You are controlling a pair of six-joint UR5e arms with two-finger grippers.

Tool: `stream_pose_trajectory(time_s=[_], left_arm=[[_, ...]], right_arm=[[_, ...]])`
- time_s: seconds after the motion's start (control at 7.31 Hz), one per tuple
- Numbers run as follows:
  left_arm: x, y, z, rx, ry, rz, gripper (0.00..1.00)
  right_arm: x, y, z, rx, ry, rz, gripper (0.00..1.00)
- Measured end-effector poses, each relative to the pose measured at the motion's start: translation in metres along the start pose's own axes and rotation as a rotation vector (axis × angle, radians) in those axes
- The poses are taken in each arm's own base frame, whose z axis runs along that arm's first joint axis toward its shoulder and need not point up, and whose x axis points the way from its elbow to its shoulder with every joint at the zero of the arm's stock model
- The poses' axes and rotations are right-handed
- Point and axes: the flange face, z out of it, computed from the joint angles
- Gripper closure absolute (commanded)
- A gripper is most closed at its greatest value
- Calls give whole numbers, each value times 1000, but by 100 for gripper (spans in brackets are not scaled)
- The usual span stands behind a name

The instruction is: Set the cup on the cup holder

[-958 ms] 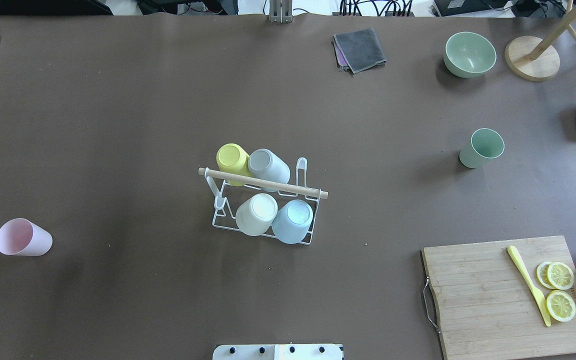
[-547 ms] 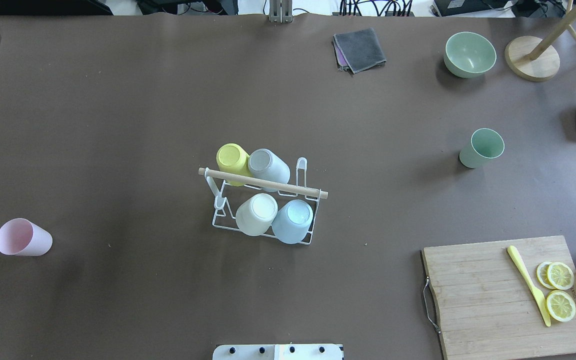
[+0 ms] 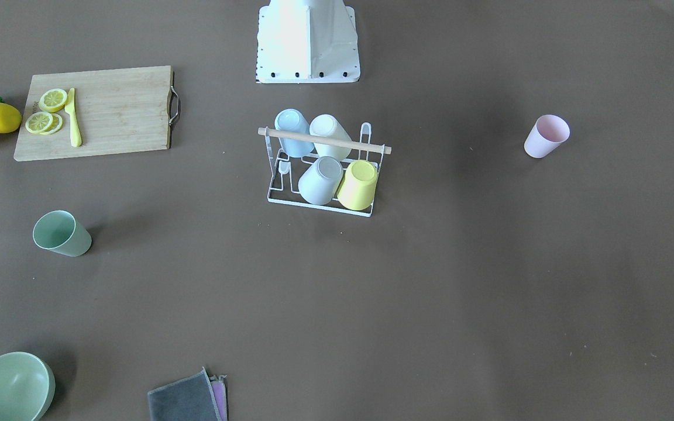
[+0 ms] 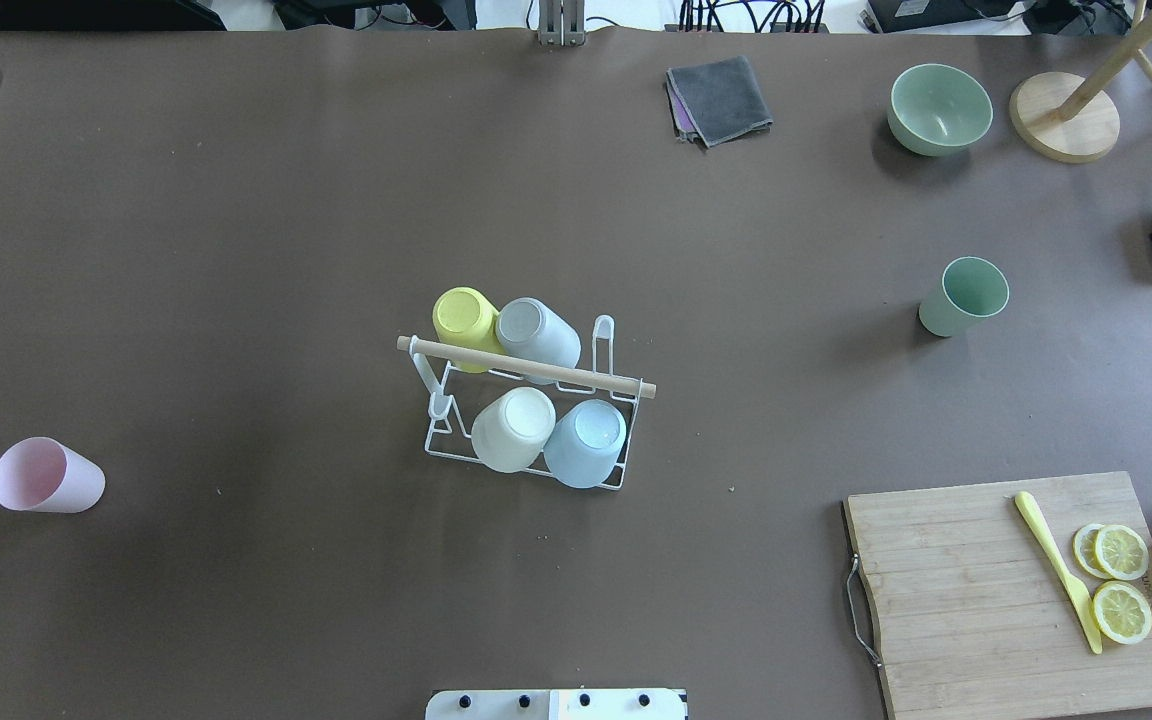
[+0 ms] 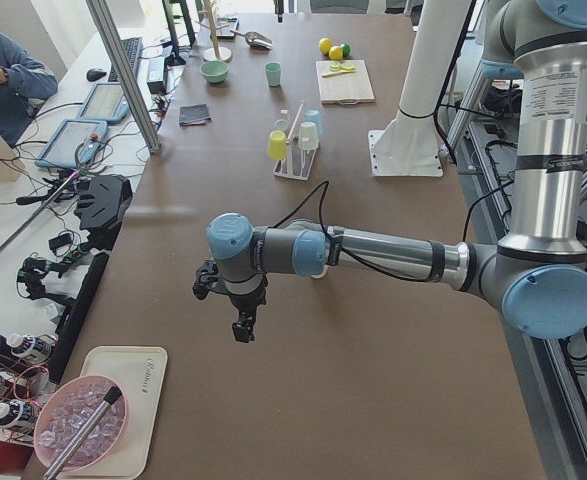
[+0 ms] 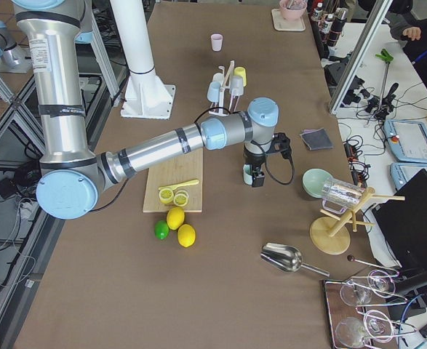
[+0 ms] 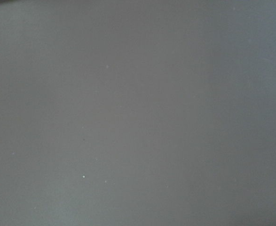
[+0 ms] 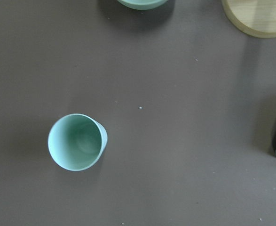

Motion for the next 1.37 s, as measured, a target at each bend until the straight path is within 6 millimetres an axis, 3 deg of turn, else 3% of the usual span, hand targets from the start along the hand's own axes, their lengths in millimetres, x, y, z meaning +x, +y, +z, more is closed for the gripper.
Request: stream_pose_trajectory(time_s=[0.27,0.55,0.96,1.09,1.37], left_arm=[[25,-20,9,-14,5,60,1],[59,-45,14,-20,10,123,1],[99,-67,19,-58,2,173,1],[120,-73,29,-142,-10,160,1],[153,-85,25,-283,-59,110,1]], right_arm=[[-57,-25,16,-13,1,-55,0],[-99,-62,43,-42,5,-121,0],[-122,-135,89,-121,5,-218,0],[-129,-154,107,-160,7,-248,0],[-152,-181,129,-270,34,-303,0]])
